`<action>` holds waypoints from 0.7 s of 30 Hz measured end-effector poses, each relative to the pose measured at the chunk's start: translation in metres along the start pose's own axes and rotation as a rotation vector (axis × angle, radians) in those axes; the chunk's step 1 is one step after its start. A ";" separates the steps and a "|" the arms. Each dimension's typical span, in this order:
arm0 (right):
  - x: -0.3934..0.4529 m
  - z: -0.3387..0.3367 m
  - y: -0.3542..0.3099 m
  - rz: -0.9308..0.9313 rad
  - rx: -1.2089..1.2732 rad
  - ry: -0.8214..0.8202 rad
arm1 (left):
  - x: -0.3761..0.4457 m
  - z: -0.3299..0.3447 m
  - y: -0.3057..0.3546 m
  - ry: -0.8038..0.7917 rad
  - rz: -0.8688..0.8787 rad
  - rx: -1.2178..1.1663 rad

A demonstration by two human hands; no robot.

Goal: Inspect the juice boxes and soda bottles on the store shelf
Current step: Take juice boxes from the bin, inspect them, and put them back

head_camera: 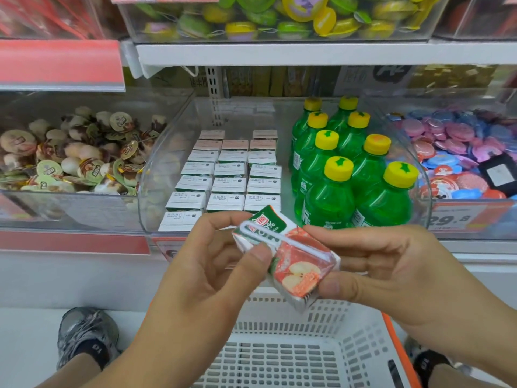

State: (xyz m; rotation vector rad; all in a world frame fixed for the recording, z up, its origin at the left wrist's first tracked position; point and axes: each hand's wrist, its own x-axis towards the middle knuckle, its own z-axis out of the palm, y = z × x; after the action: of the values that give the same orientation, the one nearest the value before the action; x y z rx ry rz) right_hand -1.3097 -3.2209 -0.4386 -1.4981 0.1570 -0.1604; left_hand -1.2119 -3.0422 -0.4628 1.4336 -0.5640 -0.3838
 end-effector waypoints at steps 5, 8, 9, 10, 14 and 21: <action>-0.004 0.009 -0.013 0.002 0.054 0.070 | 0.015 -0.013 0.003 -0.074 0.022 0.371; -0.007 0.014 -0.016 0.009 0.018 0.068 | 0.022 -0.033 -0.002 -0.183 0.008 0.527; -0.007 0.017 -0.016 0.009 0.001 0.064 | 0.019 -0.032 0.001 -0.228 0.111 0.643; -0.008 0.018 -0.015 0.008 -0.021 0.055 | 0.016 -0.024 0.005 -0.199 0.283 0.712; -0.006 0.016 -0.003 0.038 -0.031 0.009 | -0.013 -0.012 0.011 0.013 0.525 0.571; -0.008 0.019 0.000 0.050 -0.258 -0.140 | -0.003 -0.014 0.017 0.093 0.081 -0.207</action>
State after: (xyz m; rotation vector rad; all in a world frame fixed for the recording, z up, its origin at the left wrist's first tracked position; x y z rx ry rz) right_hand -1.3134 -3.2006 -0.4375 -1.7546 0.1051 0.0062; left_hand -1.2079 -3.0271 -0.4475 1.2194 -0.4907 -0.2998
